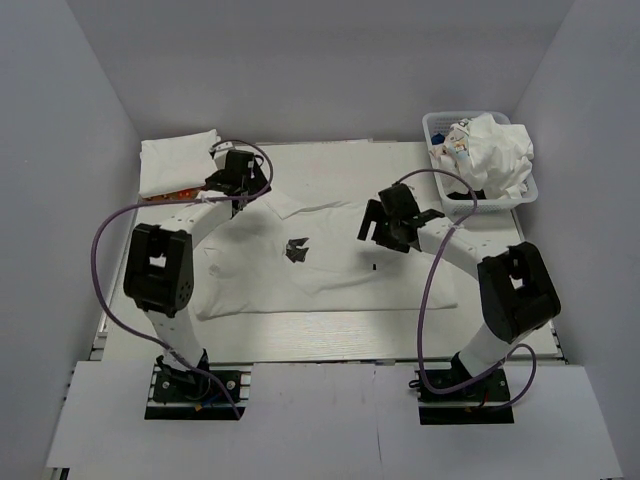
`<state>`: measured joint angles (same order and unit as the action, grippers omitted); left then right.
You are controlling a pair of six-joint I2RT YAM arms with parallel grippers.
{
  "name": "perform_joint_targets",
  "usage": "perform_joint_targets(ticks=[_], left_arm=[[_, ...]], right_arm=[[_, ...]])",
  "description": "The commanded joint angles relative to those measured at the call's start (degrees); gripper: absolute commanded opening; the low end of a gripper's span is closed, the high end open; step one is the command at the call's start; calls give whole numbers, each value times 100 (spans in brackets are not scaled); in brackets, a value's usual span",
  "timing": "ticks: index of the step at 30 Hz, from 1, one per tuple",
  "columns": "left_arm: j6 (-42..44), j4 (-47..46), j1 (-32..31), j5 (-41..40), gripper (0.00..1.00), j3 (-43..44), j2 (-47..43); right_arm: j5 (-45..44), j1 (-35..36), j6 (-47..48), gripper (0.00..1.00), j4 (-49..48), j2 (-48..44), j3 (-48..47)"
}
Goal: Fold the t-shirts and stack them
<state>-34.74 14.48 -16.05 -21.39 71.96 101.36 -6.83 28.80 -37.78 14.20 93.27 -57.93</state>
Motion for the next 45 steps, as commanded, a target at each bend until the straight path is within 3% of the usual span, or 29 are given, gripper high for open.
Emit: perform_joint_targets(ticks=[1,3,9,13,19,22,25,26,29,31,34,41,45], left_arm=[[249,-59,269,160,100,737,514],[301,-59,349,161,100,1151,1014],[854,-585,533,635,87,2118,2053],[1460,-911,586,986,81,2331,2537],[1549,-1132,586,1198,74,2532,2924],[1549,-1070,639,1198,63,2647,3073],[1549,-1131,639,1198,44,2647,3074],[1549,-1184,639,1285,29,2569,3074],[1549,-1333,639,1374,7,2402,3021],[1549,-1334,639,1287,0,2549,2960],[1707,-965,639,1102,0,2910,2890],[2146,-833,639,1189,0,2788,2503],[2357,-138,639,1251,0,2937,2309]], right_arm=[[-1080,-58,-63,90,645,16,-490],[-1468,-76,-72,90,909,-72,-631],[-1892,-234,33,90,918,-424,-614],[-1927,-331,113,90,865,-442,-622],[-1954,-445,166,90,971,-310,-649],[-1962,-498,175,90,997,-266,-667],[-2015,-550,210,90,1015,-239,-684],[-2024,-611,201,90,1067,-196,-710],[-2182,-699,166,90,1138,-100,-789],[-2313,-726,148,90,1199,23,-1008],[-2567,-788,96,90,1340,269,-1352],[-2727,-867,-72,90,1393,1139,-2415],[-2718,-920,-80,90,1375,1684,-2951]])
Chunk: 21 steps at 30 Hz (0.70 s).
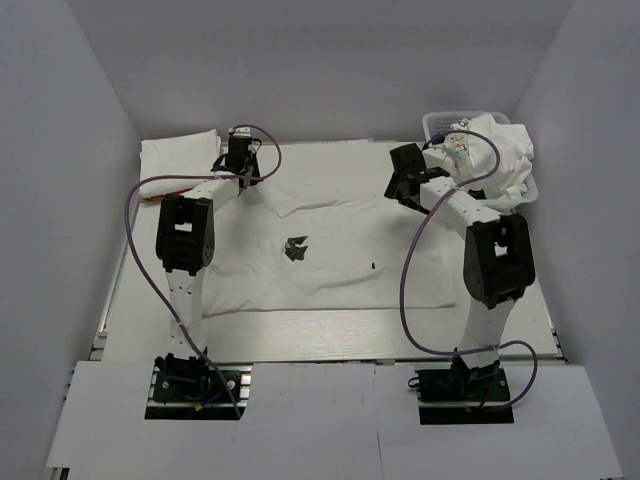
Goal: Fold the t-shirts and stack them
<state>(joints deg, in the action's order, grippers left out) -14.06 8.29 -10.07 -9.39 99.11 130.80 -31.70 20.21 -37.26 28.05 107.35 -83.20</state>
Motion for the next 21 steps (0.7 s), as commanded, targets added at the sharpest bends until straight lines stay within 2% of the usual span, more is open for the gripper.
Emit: perform_joint_targets(ticks=[1,6,9,21], left_arm=[[360,532,40,112,0,153,-739],[247,919,40,192,0,3,-943],[246,1095,40,192,0,-58,-1083],[-96,1210,40,130,0,-1007,-1794]], right_arm=[[-257,-122,-150,90,-19,486,-530],[-424,-280,-379,90,472,1349,-1627],[-303,-377,-388,90,464,1666,-1936],[-214,-483,-388,89,464,2254,-2069]])
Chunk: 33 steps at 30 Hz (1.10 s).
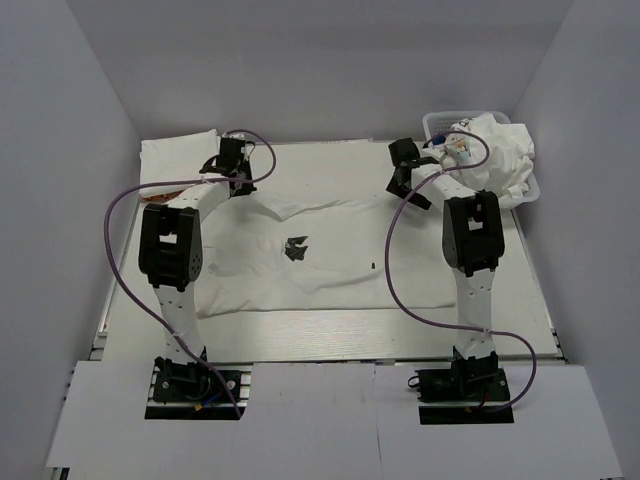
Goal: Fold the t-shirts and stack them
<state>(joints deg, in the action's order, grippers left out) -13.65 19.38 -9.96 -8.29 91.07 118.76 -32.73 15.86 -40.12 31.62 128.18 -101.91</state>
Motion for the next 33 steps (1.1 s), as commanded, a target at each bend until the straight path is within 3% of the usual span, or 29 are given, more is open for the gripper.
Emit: perform_joint_targets(ticks=[1,7,12,14,19,33], left_arm=[[-138,101,29,21,0,-273,-643],[-261,-3,29,-32,0,-625,-934],[-261,127,29,-32,0,-634,-1065],[-383,128,-24,-93,0,-704,-1152],[-700,189,-24,-295,0,-1213,-1653],[-2017,242,-77,-410,0,-3594,-3753]], right_arm=[[-76,-56,-93,88,99,172,-207],[56,-39,-163,76,126,32,222],[-128,-12,-189,46,90,-144,426],[-259,-4,-146,27,55,-241,523],[-339,5,21,0,46,-451,575],[-655,444,285,0,-780,-2103,2427]])
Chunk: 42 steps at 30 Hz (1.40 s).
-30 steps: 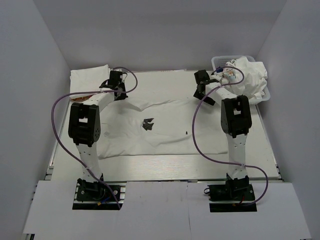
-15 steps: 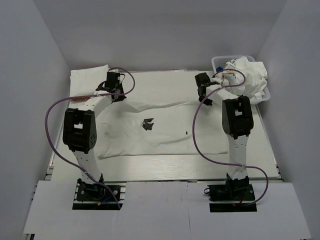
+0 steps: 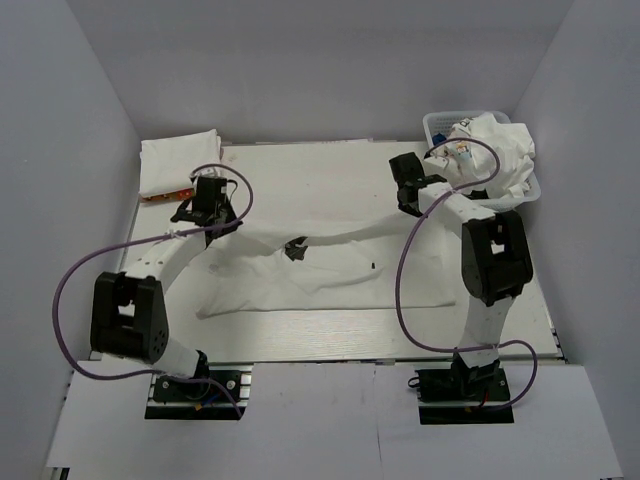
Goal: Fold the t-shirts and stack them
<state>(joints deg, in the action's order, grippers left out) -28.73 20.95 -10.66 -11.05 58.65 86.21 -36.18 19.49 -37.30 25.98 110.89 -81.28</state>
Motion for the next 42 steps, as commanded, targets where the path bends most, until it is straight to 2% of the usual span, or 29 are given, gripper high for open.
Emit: perform_joint_targets(ticks=[1,7,13,21,22,23,24,25,26,27,30,33,34,35,36,38,40,42], left_arm=[[-589,85,-7,-134,0,-468,-648],[-1266,550,-7,-3,0,-1303,-1861],[-1398,910,-7,489,0,-1927,-2994],[-1459,1112,-59,1552,3,-2771,-3277],[-1460,1174,-59,1788,8,-2911,-3339],[-1460,1235,-59,1790,18,-2973,-3426],[-1521,1367,-59,1851,36,-3035,-3627],[-1521,1472,-59,1852,95,-3035,-3725],[-1521,1569,-59,1782,100,-3035,-3804],[-1521,1570,-59,1782,100,-3035,-3883],[-1521,1351,-59,1624,100,-2729,-3937],[-1469,807,-59,1484,100,-2500,-3569],[-1469,457,-59,1483,100,-2429,-3411],[-1382,245,-59,1483,100,-2377,-3236],[-1381,51,-59,1561,100,-2272,-2773],[-1319,-553,-59,1658,100,-2157,-2235],[-1250,-933,-59,1860,100,-2007,-1272],[-1249,-1303,-59,2061,100,-1744,-583]], right_arm=[[-345,90,12,0,-233,-523,454],[-381,134,-32,0,-295,-1121,1104],[-381,117,-32,0,-506,-1535,1631],[-161,91,-373,1,-410,-1544,2071],[-178,99,-409,5,-383,-1562,2141],[-205,91,-479,14,-270,-1588,2203],[-205,82,-567,25,-199,-1606,2212],[-222,82,-585,54,-163,-1693,2239],[-214,90,-655,61,-59,-1720,2239],[-266,82,-691,65,38,-1746,2230],[-336,126,-718,74,302,-2010,2116],[-241,108,-595,85,103,-2439,2168],[-214,117,-351,85,57,-2467,2177],[-66,117,-192,90,-48,-2502,2186],[162,143,167,90,-588,-2572,2291],[819,99,782,90,-1022,-2555,2388],[1470,73,891,90,-1629,-2240,2555],[1535,64,681,90,-1394,-1645,2285]])
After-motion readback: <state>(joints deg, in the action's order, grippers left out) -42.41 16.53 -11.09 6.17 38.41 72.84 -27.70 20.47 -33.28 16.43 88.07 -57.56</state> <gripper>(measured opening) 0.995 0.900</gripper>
